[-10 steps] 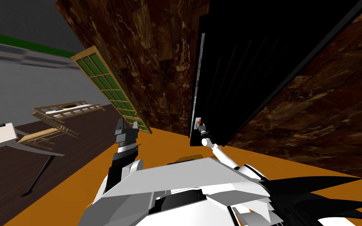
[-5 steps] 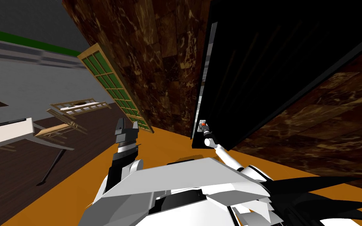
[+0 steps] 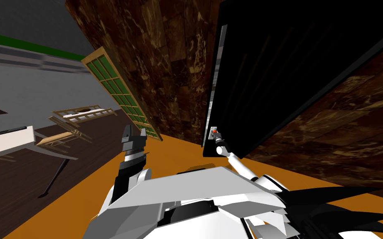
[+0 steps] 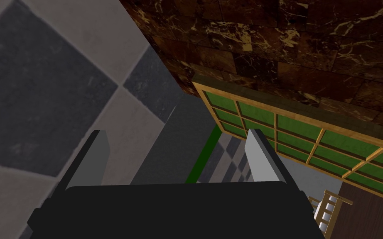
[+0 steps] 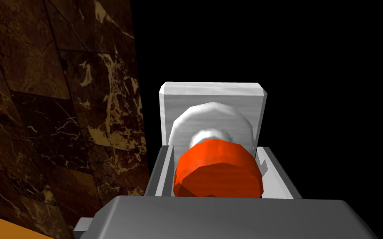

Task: Pull the door open

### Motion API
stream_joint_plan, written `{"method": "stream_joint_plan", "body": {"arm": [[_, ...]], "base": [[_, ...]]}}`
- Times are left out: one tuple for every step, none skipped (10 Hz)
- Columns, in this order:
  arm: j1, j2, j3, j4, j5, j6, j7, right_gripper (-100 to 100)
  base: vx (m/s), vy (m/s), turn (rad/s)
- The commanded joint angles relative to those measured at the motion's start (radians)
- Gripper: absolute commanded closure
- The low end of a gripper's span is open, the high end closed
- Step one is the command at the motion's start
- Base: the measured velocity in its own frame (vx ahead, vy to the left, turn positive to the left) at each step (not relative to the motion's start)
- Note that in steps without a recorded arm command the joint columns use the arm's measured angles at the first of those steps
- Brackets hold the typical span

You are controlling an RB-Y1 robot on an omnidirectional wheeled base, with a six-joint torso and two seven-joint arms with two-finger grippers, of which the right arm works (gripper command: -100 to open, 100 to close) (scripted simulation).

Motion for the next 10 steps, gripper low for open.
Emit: {"method": "stream_joint_plan", "body": {"arm": [[0.0,0.003,0.003,-0.001,0.0,0.001,-0.001,100],[0.009,-0.023,0.021,-0.01,-0.002,-0.008,-0.025,100],[0.012,-0.029,0.026,-0.013,-0.002,-0.01,-0.031,100],[0.017,-0.041,0.036,-0.018,-0.003,-0.014,-0.043,100],[0.022,-0.054,0.048,-0.024,-0.004,-0.018,-0.057,100],[0.027,-0.068,0.06,-0.03,-0.005,-0.022,-0.072,100],[0.033,-0.082,0.072,-0.036,-0.005,-0.027,-0.086,100],[0.038,-0.095,0.084,-0.041,-0.006,-0.031,-0.1,100],[0.045,-0.113,0.1,-0.049,-0.008,-0.037,-0.119,100],[0.049,-0.123,0.108,-0.053,-0.008,-0.041,-0.13,100]], "base": [[0.0,0.0,0.0],[-0.12,-0.039,0.166],[-0.227,-0.075,0.183],[-0.217,-0.065,0.117],[-0.189,-0.072,0.131],[-0.22,-0.099,0.172],[-0.218,-0.103,0.174],[-0.209,-0.111,0.192],[-0.257,-0.07,0.197],[-0.217,-0.087,0.136]]}}
